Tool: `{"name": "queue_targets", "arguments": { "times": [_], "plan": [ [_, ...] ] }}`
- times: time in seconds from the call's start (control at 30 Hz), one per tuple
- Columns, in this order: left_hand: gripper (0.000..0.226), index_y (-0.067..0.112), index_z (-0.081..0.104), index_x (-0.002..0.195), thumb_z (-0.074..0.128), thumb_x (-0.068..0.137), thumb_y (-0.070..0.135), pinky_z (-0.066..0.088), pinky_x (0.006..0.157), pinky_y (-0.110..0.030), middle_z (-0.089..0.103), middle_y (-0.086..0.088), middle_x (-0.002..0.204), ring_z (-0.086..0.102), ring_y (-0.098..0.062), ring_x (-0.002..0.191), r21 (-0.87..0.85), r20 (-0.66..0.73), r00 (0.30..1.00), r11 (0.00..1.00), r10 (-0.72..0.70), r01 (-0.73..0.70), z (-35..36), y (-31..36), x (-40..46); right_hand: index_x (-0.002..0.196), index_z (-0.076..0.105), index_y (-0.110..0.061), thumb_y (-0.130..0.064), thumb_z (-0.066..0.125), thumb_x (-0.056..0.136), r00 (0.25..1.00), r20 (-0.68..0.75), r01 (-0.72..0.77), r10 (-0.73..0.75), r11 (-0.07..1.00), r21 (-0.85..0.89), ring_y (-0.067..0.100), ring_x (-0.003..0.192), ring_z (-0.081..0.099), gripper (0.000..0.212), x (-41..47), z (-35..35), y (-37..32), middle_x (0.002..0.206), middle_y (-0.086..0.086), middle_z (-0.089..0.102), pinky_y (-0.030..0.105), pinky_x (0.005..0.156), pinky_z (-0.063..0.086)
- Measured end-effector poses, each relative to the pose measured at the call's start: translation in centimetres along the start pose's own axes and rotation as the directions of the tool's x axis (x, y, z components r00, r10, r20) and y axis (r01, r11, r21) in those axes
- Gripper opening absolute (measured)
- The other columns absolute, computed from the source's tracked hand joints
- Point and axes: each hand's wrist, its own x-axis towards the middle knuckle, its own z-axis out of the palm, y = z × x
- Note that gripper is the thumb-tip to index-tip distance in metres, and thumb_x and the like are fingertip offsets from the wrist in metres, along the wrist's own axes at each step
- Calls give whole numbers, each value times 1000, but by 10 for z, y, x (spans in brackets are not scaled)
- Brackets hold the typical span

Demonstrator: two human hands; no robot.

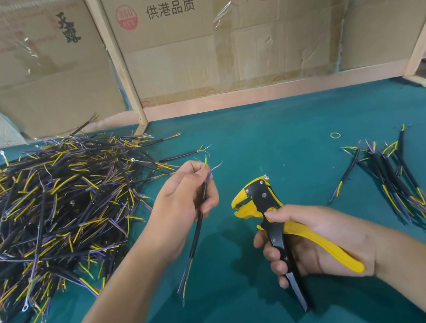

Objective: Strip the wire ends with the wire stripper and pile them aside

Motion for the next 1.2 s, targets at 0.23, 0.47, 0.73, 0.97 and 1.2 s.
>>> {"name": "queue_targets", "arguments": {
  "times": [0.23, 0.47, 0.73, 0.97, 1.2],
  "plan": [
    [16, 14, 47, 91, 37, 94, 26, 31, 49, -19, 51, -1, 55, 34, -16, 53, 116, 87, 996, 993, 18, -28, 3, -2, -2, 103, 62, -3, -41, 65, 84, 999, -27, 27, -27, 1000, 16, 27, 70, 55, 42, 3, 0, 0, 80, 12, 54, 46, 74, 54],
    [8, 10, 43, 95, 41, 102, 8, 35, 51, -16, 58, -3, 53, 36, -12, 47, 135, 129, 992, 991, -2, -16, 7, 0, -4, 106, 60, -1, -40, 63, 86, 1000, -13, 8, -8, 1000, 0, 28, 69, 56, 44, 2, 0, 0, 80, 13, 54, 46, 73, 55],
    [7, 15, 45, 88, 49, 87, 21, 17, 61, -44, 44, 3, 48, 22, -32, 57, 154, 30, 999, 988, 28, -32, 5, -3, -3, 104, 60, -1, -39, 62, 86, 1000, -18, 17, -18, 1000, -4, 27, 67, 56, 43, 2, 3, -1, 79, 13, 54, 44, 70, 55],
    [8, 12, 49, 92, 48, 95, 19, 35, 56, -19, 50, -2, 57, 36, -16, 55, 66, 144, 989, 997, 30, -40, 5, -4, -4, 105, 59, 0, -39, 61, 87, 999, -34, 33, -33, 999, 1, 27, 68, 56, 42, 1, 4, -1, 79, 12, 54, 44, 71, 56],
    [8, 12, 47, 100, 47, 101, 20, 35, 59, -22, 57, -4, 71, 38, -17, 57, -75, 282, 959, 997, 10, 12, 7, -2, -9, 100, 61, -3, -30, 68, 81, 964, -140, 235, -227, 971, 48, 30, 70, 59, 34, 2, 11, 1, 81, 15, 58, 46, 71, 57]
  ]
}}
